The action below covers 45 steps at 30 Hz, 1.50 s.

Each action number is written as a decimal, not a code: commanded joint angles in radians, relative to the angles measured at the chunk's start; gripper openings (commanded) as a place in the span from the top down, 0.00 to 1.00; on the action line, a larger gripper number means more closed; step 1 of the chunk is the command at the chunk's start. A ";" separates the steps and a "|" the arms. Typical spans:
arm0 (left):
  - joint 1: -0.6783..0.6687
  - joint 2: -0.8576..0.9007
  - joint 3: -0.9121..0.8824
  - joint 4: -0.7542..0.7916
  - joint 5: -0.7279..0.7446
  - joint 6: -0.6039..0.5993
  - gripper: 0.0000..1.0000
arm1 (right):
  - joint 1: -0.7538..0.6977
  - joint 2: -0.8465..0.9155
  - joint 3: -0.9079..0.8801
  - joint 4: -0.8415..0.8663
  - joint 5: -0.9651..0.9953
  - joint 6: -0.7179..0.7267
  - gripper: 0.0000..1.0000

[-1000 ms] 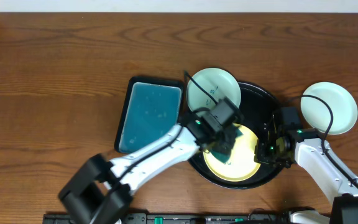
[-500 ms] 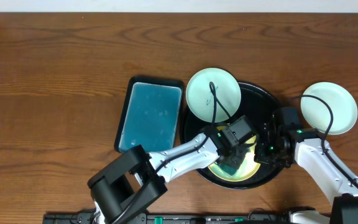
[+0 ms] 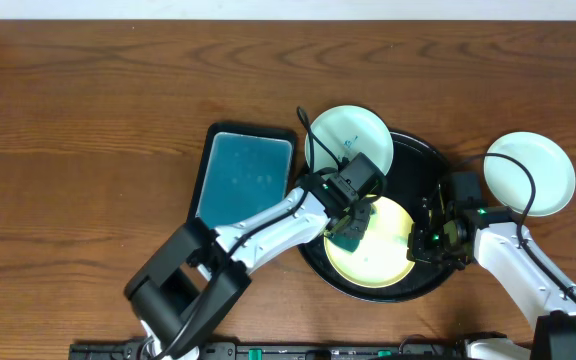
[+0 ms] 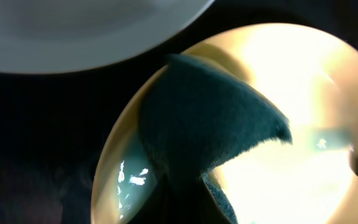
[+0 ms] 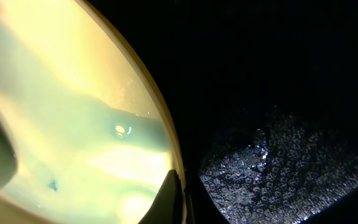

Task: Clean dirty plates on tray and stack at the side
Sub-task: 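Scrub the yellow plate with the sponge in the left gripper, then return the sponge to the basin with the left gripper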

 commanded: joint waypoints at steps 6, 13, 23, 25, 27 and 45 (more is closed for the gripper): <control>-0.066 -0.122 0.015 -0.003 0.064 -0.005 0.92 | 0.010 0.007 -0.012 -0.009 0.038 0.006 0.99; -0.143 -0.034 0.005 0.056 0.055 -0.053 0.92 | 0.010 0.007 -0.012 -0.010 0.037 0.006 0.99; -0.128 0.101 0.005 0.080 -0.103 -0.040 0.93 | 0.010 0.007 -0.012 -0.013 0.037 0.006 0.99; -0.111 0.094 0.005 0.075 -0.143 -0.028 0.93 | 0.010 0.007 -0.012 -0.013 0.037 0.006 0.99; -0.084 0.080 0.006 0.065 -0.164 -0.022 0.93 | 0.010 0.007 -0.012 -0.013 0.037 0.006 0.99; 0.027 -0.323 0.006 -0.145 -0.110 0.012 0.93 | 0.010 0.007 -0.012 0.011 0.037 0.006 0.94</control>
